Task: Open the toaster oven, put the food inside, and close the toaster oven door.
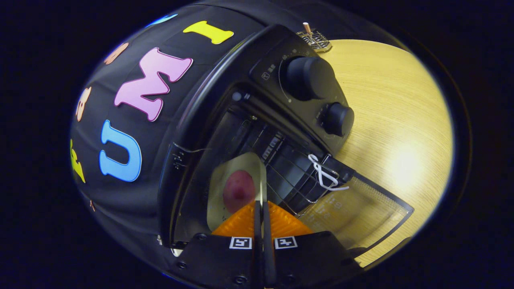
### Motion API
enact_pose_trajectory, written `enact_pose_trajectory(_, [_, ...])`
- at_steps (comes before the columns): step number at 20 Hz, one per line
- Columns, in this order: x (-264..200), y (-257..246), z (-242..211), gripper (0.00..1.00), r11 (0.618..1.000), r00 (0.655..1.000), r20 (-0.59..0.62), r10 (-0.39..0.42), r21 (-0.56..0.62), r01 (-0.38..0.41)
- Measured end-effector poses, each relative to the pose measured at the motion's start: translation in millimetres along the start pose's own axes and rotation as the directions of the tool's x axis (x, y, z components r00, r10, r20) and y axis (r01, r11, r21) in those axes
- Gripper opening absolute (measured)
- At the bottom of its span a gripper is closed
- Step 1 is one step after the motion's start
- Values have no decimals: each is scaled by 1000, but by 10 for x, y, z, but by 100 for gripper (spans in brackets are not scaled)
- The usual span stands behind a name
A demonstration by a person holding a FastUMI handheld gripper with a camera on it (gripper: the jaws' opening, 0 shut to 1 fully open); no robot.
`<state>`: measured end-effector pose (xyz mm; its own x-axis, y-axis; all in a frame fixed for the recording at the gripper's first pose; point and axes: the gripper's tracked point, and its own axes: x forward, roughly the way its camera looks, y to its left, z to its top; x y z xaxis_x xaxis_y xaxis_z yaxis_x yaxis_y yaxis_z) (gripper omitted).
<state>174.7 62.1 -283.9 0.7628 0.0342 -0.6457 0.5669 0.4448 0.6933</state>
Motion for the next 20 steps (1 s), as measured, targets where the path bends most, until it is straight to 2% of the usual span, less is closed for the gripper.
enact_pose_trajectory(2, [0, 63, -42, 12, 1000, 1000, -12, 16, 24, -16])
enact_pose_trajectory(3, [-7, 101, -78, 19, 999, 999, -21, 30, 29, -29])
enact_pose_trajectory(4, [-32, 130, -110, 39, 999, 999, -32, 36, 23, -35])
enact_pose_trajectory(5, [-69, 160, -133, 47, 999, 998, -36, 44, 12, -43])
enact_pose_trajectory(6, [-115, 197, -165, 62, 998, 998, -36, 58, -1, -58])
enact_pose_trajectory(7, [-240, 217, -149, 71, 998, 997, -39, 62, -17, -63])
enact_pose_trajectory(8, [-281, 199, -208, 88, 998, 997, -48, 55, -41, -57])
enact_pose_trajectory(10, [-367, 129, -314, 96, 994, 997, -69, 44, -94, -50])
enact_pose_trajectory(12, [-471, 51, -288, 99, 989, 999, -33, 24, -146, -29])
enact_pose_trajectory(15, [-673, 78, -380, 99, 982, 996, -67, 60, -175, -71])
enact_pose_trajectory(20, [-827, -84, -465, 99, 963, 995, -96, 36, -262, -60])
